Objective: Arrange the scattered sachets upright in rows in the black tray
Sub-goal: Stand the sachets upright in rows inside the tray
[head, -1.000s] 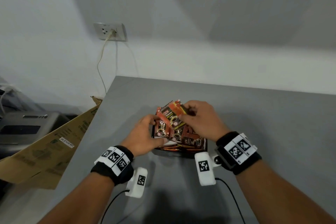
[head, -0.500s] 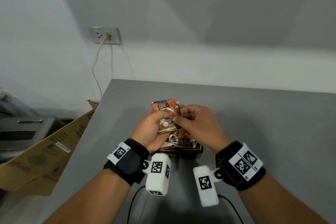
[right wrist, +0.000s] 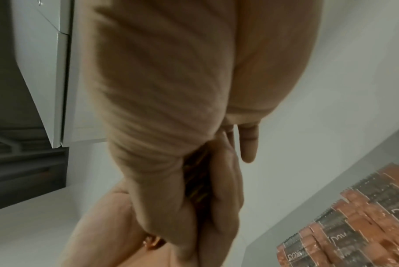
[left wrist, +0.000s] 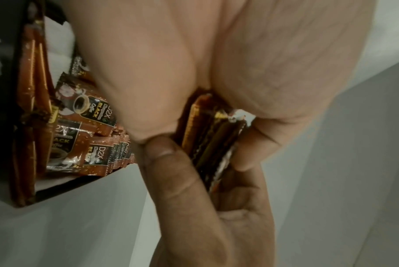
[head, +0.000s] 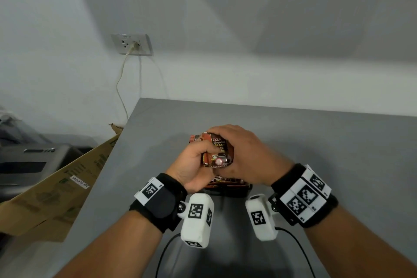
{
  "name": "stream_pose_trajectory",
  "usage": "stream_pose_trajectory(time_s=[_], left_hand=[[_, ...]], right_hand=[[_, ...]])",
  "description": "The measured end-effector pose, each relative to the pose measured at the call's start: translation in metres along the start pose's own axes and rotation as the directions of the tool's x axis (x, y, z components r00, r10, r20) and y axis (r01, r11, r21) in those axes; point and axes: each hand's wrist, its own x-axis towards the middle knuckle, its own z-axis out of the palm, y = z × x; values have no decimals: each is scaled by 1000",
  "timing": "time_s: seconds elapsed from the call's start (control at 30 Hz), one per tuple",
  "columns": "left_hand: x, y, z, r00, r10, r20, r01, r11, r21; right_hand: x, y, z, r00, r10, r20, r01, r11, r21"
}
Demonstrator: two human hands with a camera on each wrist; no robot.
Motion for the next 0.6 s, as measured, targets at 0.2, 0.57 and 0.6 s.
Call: stream_pose_trajectory(time_s=[0.2,0.57,0.6], left_hand=[[6,4,-3,987,110,-113,-104,993,57],[9,6,-7,979,100,-179,-69,983,171],[8,6,-7,977,113,-183,-74,975,208]], right_hand=[[-5,-4,-5,956,274,-103,-218,901,376],[-6,10,-7,775,613,-154,-123,386,914],[-7,9,-8,788,605,-117,-128,346,930]])
